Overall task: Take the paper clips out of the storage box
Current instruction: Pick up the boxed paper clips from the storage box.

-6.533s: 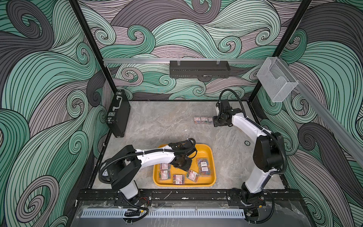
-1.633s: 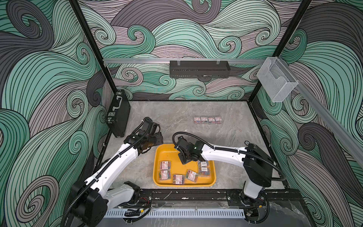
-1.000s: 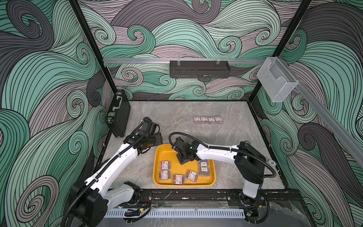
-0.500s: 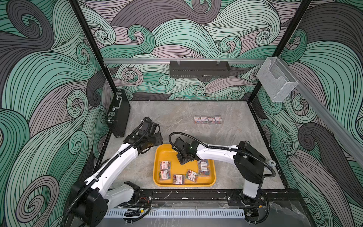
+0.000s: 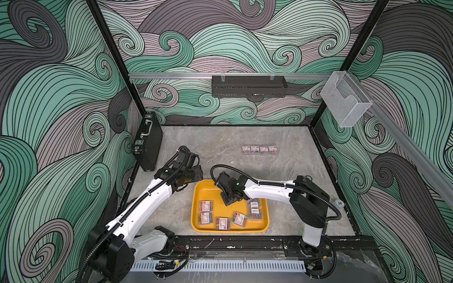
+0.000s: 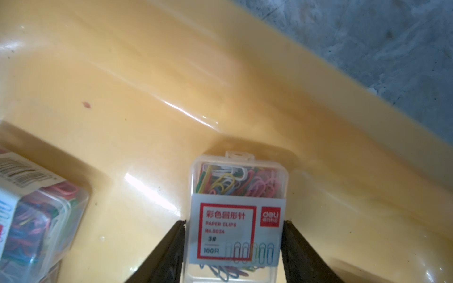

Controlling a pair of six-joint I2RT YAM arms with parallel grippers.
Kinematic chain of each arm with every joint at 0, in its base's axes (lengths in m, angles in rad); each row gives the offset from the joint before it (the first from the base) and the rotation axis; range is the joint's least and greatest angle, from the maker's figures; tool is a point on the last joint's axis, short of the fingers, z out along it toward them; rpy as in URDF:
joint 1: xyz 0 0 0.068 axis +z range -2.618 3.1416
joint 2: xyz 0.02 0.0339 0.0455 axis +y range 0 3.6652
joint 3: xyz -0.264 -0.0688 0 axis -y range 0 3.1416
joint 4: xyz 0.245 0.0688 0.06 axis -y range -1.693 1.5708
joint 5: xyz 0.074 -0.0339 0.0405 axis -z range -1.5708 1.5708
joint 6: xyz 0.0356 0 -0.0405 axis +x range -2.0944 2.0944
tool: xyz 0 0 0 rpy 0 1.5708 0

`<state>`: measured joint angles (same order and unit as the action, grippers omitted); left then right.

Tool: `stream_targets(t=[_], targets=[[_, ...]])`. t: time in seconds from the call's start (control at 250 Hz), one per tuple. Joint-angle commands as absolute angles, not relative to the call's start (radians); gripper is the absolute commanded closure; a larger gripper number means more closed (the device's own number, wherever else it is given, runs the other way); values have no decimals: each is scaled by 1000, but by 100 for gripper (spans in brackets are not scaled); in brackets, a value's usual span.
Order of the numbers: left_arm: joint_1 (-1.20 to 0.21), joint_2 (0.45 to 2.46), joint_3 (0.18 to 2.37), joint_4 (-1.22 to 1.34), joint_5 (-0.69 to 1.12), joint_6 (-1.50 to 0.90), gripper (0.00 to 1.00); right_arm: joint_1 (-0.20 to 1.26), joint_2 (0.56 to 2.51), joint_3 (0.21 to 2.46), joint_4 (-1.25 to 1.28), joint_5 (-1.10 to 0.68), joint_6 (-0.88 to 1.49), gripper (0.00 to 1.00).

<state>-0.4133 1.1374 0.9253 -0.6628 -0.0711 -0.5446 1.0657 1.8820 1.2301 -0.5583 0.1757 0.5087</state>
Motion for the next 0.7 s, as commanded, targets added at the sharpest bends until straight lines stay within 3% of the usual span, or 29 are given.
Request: stream_targets(t=[0.0,0.699], targets=[[-405,1144,941,-698,-65,-535,39,1058,1897,1234,-572,173,509,40],[-404,1138,936,-693,-61,-537,39,1058,1710,1250,-612,179,443,44]])
